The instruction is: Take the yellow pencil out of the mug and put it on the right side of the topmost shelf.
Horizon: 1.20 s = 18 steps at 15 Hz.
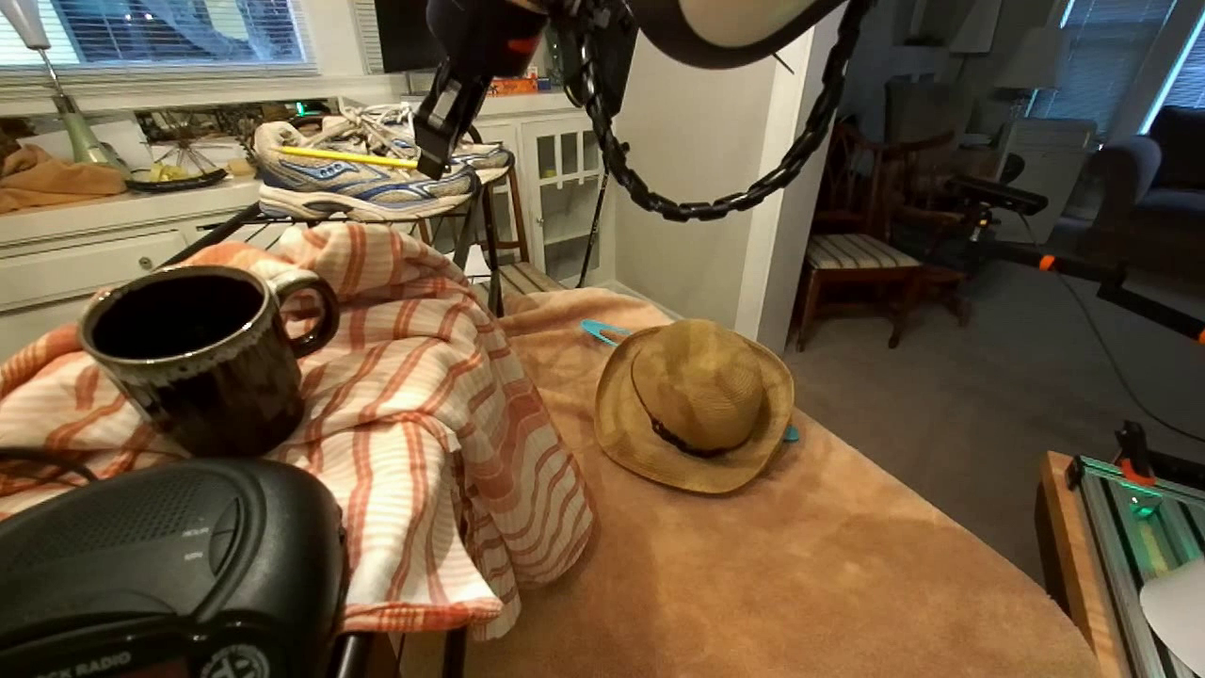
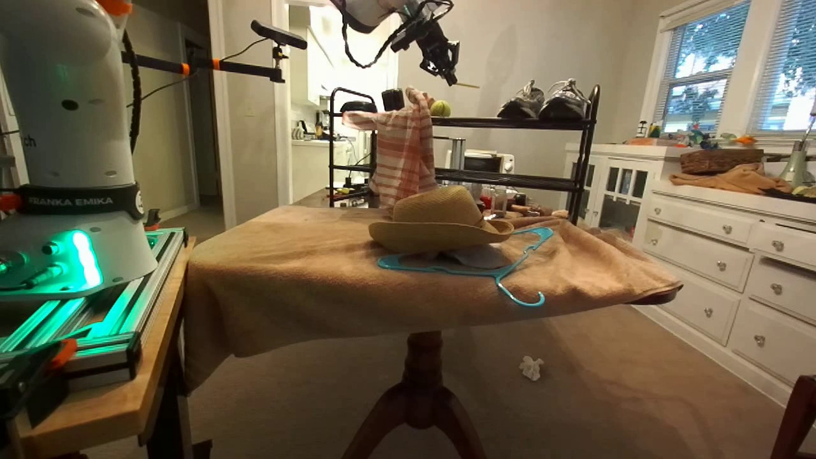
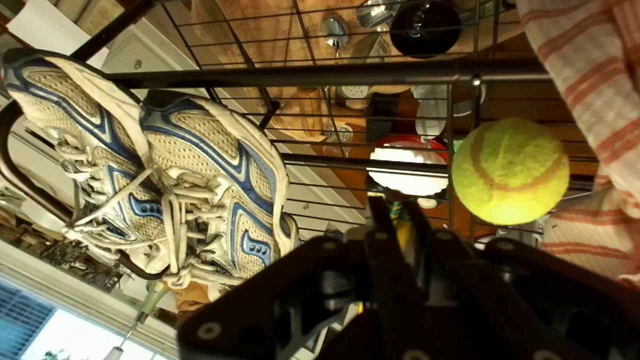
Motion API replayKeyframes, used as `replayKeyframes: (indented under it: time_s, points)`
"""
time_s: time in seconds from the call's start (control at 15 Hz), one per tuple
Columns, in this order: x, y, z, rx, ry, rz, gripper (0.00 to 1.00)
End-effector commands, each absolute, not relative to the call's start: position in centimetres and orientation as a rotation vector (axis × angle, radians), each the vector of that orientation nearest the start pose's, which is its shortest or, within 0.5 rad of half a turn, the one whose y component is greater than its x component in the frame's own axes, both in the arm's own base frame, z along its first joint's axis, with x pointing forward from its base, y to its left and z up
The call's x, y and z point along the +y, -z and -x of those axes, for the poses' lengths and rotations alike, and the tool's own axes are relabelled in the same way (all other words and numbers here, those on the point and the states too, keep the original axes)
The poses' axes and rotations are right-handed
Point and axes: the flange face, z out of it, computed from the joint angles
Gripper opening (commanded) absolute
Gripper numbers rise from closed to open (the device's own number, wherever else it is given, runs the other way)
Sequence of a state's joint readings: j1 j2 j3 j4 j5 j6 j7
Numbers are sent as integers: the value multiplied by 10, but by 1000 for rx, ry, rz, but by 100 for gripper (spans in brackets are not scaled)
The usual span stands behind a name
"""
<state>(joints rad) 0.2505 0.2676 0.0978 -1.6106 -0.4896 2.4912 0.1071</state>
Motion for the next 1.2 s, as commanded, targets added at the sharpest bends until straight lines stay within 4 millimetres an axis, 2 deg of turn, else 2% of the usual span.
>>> replayKeyframes:
  time_s: [0.0, 0.27, 0.33, 0.6, 0.67, 0.73, 1.13]
  points:
    - [227, -528, -647, -903, 1141, 3062, 2]
    - [225, -516, -648, -907, 1145, 3053, 2]
    - [226, -526, -650, -888, 1117, 3062, 10]
    - [225, -520, -651, -892, 1119, 3056, 10]
    - [225, -520, -651, -892, 1120, 3056, 2]
    - [225, -516, -653, -890, 1132, 3058, 2]
    - [225, -499, -662, -1044, 1078, 2987, 2]
